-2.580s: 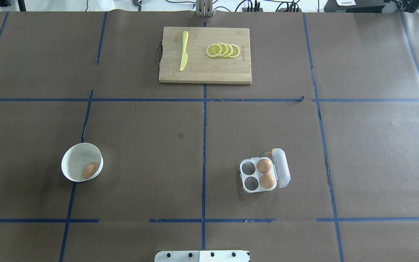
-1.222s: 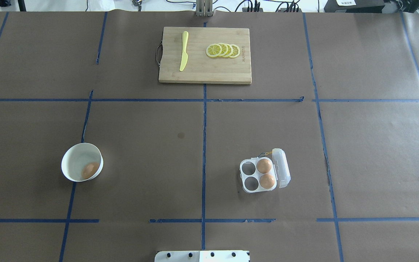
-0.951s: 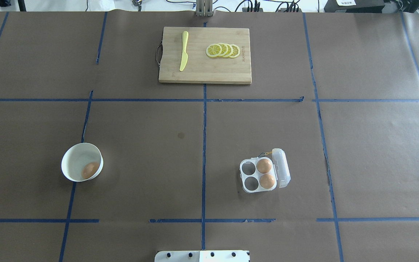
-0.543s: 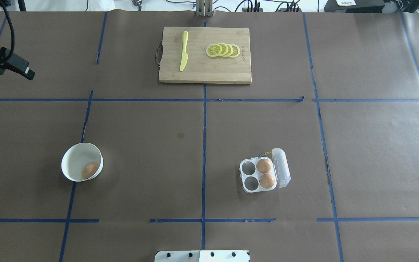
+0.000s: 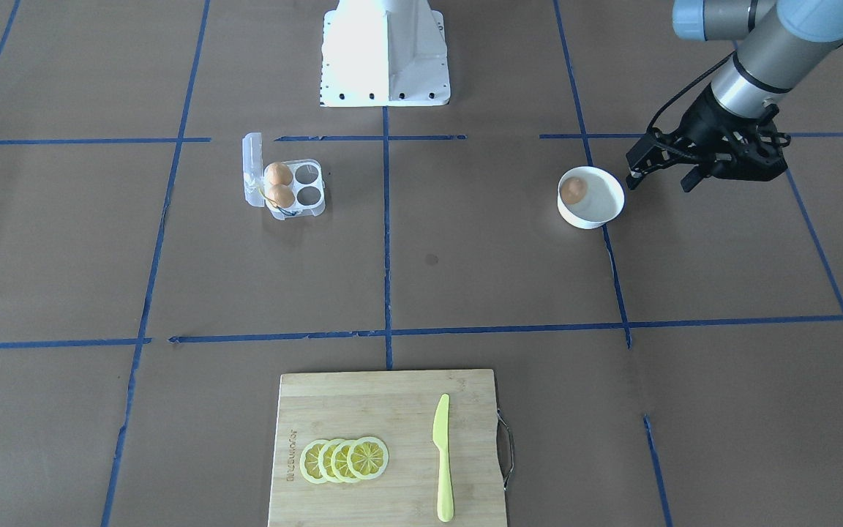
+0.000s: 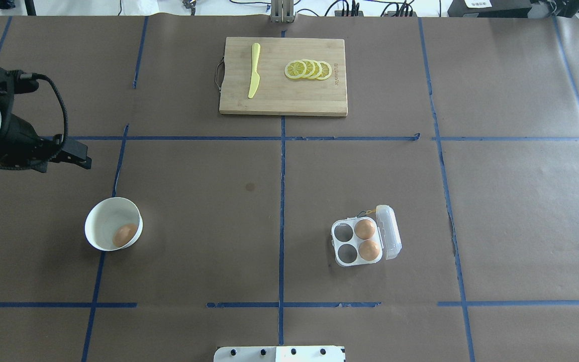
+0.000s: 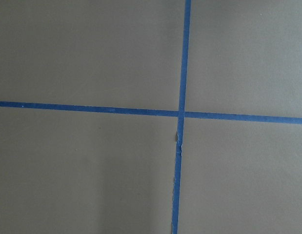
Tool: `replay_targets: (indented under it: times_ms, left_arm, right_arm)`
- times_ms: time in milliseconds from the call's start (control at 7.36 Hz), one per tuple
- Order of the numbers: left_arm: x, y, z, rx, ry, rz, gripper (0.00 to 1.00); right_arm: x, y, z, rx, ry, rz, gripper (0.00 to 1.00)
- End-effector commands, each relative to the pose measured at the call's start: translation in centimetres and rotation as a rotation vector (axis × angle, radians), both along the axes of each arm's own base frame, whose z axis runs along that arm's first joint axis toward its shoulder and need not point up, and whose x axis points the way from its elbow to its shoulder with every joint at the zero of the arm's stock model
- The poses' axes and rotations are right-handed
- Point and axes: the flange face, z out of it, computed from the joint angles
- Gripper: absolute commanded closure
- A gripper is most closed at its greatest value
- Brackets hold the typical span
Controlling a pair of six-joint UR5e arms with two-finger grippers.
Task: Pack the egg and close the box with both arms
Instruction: 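Move the left gripper down over the white bowl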
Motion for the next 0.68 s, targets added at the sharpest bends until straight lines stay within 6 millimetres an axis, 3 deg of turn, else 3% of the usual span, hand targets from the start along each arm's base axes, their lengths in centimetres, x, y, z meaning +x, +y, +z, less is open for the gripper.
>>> replay_targets:
  times_ms: [0,543]
  left_arm:
    - [3.9,3.6,2.6,-0.030,0.030,-0.011,0.02]
    - [7.8,5.9,3.2,-0.031,-0.014,-0.015,0.06]
  right_arm:
    - [0.0,0.0,0.0,-0.001,0.000,0.001,0.00]
    - [0.0,0.0,-0.1,0.000,-0.002,0.002,0.00]
